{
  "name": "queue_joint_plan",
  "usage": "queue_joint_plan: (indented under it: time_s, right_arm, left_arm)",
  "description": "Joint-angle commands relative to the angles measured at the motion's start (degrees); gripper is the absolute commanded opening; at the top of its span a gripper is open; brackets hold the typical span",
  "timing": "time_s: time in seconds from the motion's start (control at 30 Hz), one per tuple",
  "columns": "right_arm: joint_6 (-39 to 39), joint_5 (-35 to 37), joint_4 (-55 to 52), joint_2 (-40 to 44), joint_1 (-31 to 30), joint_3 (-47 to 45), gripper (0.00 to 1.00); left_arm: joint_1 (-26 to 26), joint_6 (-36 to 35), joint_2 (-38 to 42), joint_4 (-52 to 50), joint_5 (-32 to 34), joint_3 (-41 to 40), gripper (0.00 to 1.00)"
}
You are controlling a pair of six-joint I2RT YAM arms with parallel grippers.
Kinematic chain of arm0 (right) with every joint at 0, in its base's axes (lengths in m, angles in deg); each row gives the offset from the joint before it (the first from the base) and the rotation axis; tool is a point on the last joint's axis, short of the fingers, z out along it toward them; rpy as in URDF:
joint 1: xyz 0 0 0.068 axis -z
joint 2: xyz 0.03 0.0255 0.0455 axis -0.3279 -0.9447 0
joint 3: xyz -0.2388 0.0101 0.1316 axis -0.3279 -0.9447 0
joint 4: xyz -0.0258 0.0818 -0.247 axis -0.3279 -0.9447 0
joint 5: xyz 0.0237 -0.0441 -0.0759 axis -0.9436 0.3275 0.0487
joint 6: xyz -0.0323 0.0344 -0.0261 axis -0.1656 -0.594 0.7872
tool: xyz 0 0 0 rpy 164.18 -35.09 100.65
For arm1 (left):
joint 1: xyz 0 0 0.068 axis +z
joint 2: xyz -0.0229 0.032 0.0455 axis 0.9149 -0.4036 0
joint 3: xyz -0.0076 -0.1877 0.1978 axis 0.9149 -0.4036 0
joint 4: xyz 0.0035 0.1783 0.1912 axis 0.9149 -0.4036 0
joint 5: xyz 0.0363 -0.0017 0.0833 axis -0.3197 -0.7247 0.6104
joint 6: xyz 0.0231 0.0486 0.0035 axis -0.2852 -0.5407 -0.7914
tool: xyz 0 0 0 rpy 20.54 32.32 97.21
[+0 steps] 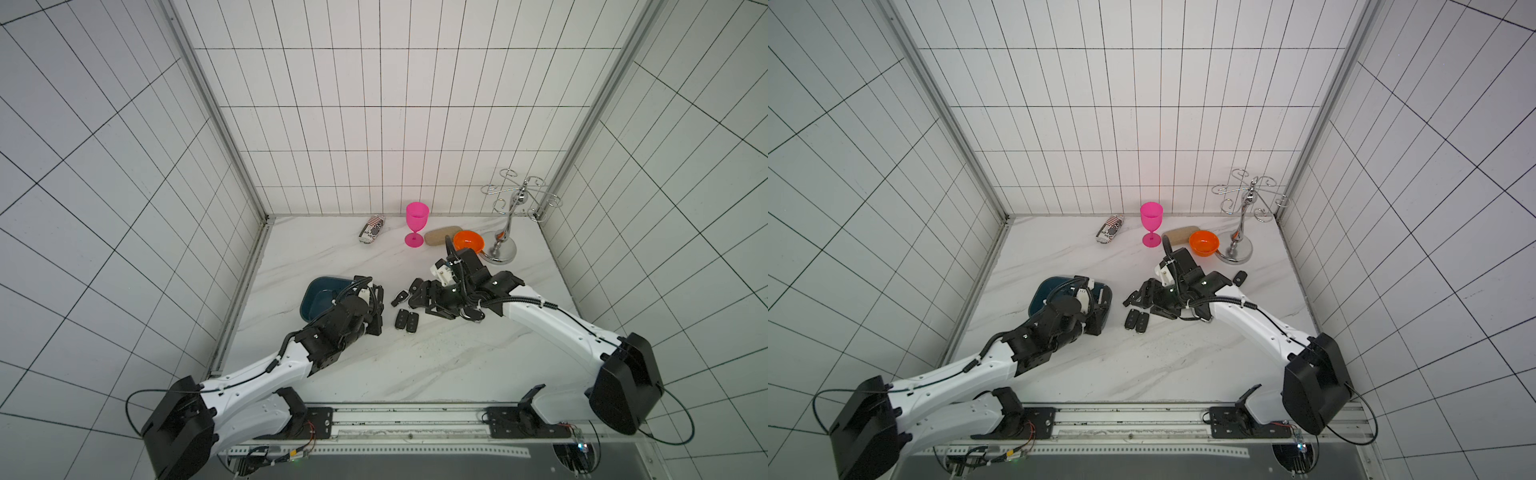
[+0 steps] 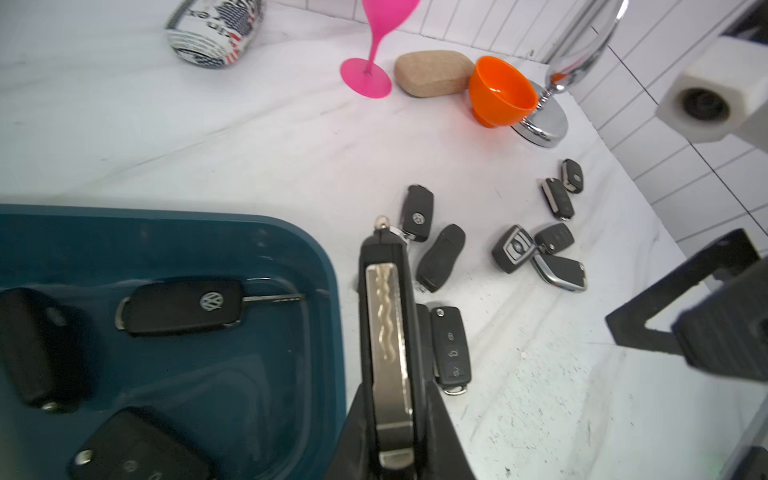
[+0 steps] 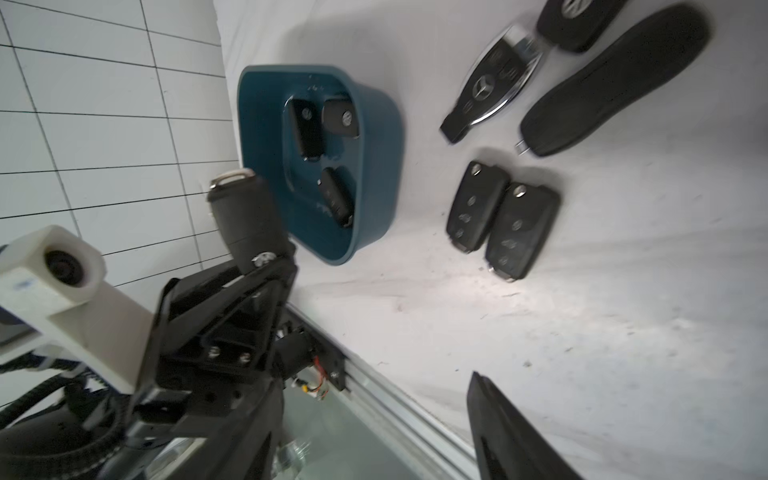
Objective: Place the car key into the storage box
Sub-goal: Place the car key in the storage box.
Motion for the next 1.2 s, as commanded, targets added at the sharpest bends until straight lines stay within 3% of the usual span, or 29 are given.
queue_joint_plan:
  time_s: [0.0, 0.17, 0.37, 0.6, 0.87, 0.9, 1.17]
  right_arm:
    - [10.85, 7.64, -5.98, 0.31, 1.06, 1.17, 0.87]
    - [21.11, 11.98, -11.35, -2.23, 0.93, 1.98, 0.88]
    - [26.47, 21.80, -16.28, -0.79, 0.45, 1.38, 0.89]
    - [29.31, 24.49, -19.66, -2.62, -1.12, 2.25, 0.89]
    - [28.83, 22.17, -16.00, -9.96, -7.63, 2.38, 0.89]
    - [28.05, 22.77, -15.08, -10.63, -8.50, 2.59, 0.89]
    - [27.40, 21.12, -8.16, -14.57, -11.58, 3.46, 0.90]
  left_arm:
    - [3.58, 0.78, 0.77, -8.02, 5.59, 2.62, 0.00]
    - [11.17, 0.50, -5.86, -19.86, 6.71, 8.93, 0.00]
    - [20.31, 2.10, -16.47, -22.21, 1.29, 11.94, 0.00]
    - [22.20, 4.94, -24.79, -20.63, -1.20, 13.80, 0.00]
    - [23.23, 5.36, -27.47, -20.59, -2.25, 14.22, 0.00]
    - [23.30, 5.29, -27.43, -20.59, -2.56, 14.07, 0.01]
    - [23.61, 4.12, -25.14, -20.07, -5.06, 12.51, 0.47]
